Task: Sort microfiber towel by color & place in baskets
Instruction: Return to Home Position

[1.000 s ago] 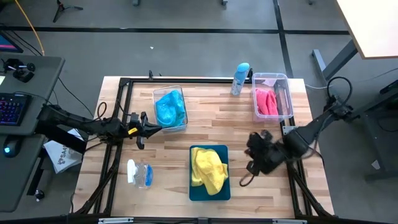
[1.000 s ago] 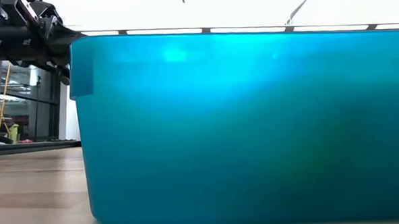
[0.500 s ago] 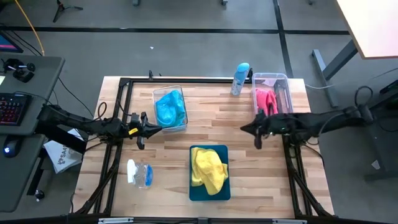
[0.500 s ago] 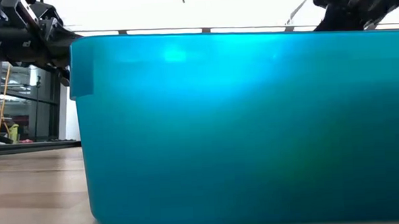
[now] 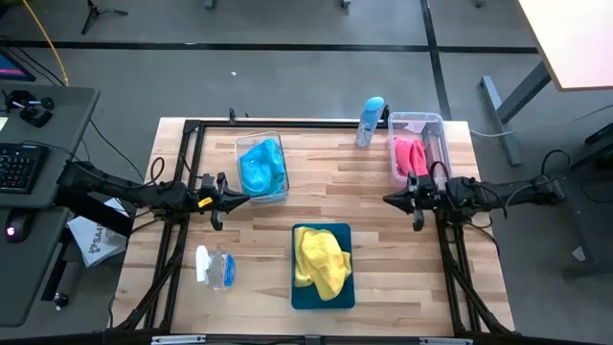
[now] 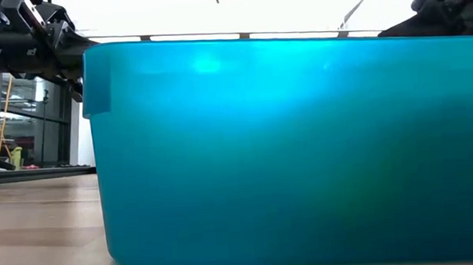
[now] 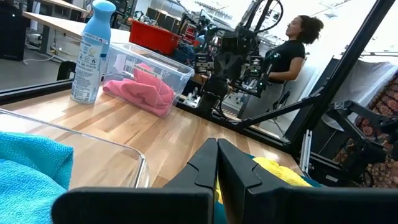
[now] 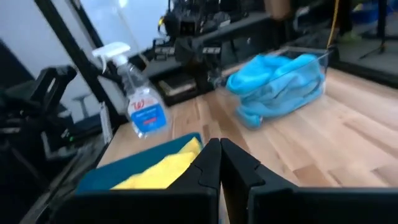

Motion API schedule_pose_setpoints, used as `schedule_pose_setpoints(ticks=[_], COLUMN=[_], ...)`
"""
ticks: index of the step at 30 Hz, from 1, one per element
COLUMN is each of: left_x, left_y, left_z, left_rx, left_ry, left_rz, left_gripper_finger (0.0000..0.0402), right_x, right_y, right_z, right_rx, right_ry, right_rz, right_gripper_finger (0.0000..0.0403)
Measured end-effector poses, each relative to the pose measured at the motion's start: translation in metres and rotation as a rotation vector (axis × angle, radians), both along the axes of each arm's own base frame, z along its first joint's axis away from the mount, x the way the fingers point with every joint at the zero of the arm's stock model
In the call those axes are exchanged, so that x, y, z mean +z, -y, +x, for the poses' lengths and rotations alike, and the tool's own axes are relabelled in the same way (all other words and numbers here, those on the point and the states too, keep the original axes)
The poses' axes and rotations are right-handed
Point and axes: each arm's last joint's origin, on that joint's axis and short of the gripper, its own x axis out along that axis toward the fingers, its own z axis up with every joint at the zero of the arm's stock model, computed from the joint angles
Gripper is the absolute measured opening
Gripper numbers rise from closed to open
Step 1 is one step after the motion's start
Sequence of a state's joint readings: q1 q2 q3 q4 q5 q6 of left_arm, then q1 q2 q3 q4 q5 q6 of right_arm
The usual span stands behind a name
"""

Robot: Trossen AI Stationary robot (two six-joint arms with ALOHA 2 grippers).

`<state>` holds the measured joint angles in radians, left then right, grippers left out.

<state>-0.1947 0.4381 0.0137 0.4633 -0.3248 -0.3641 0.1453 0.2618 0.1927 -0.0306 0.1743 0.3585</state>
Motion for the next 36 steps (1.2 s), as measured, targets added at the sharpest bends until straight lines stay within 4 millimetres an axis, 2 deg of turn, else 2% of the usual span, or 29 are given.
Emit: schedule_pose_setpoints(ticks=[7, 12, 19, 29, 36], left_x=[0.000, 0.000, 0.000, 0.000, 0.000], left_y=[0.000, 0.000, 0.000, 0.000, 0.000], left_z=[0.000, 0.000, 0.000, 0.000, 0.000], left_rx=[0.000, 0.000, 0.000, 0.000, 0.000], left_ry=[0.001, 0.001, 0.000, 0.001, -0.001], left_rz=[0.000, 0.000, 0.000, 0.000, 0.001], left_gripper_finger=[0.0000, 0.0001, 0.0001, 0.0001, 0.0001], right_x=[-0.019, -0.024, -0.026, -0.043, -0.036], right_y=[0.000, 0.001, 0.011, 0.020, 0.021], right_z=[0.000, -0.001, -0.003, -0.007, -0.007], right_rx=[-0.017, 0.020, -0.025, -0.016, -0.018], right_ry=[0.131, 0.089, 0.066, -0.023, 0.105], right_rz=[-0.057, -0.159, -0.214, -0.179, -0.188], right_gripper_finger=[0.0000, 0.0000, 0.0000, 0.0000, 0.0000])
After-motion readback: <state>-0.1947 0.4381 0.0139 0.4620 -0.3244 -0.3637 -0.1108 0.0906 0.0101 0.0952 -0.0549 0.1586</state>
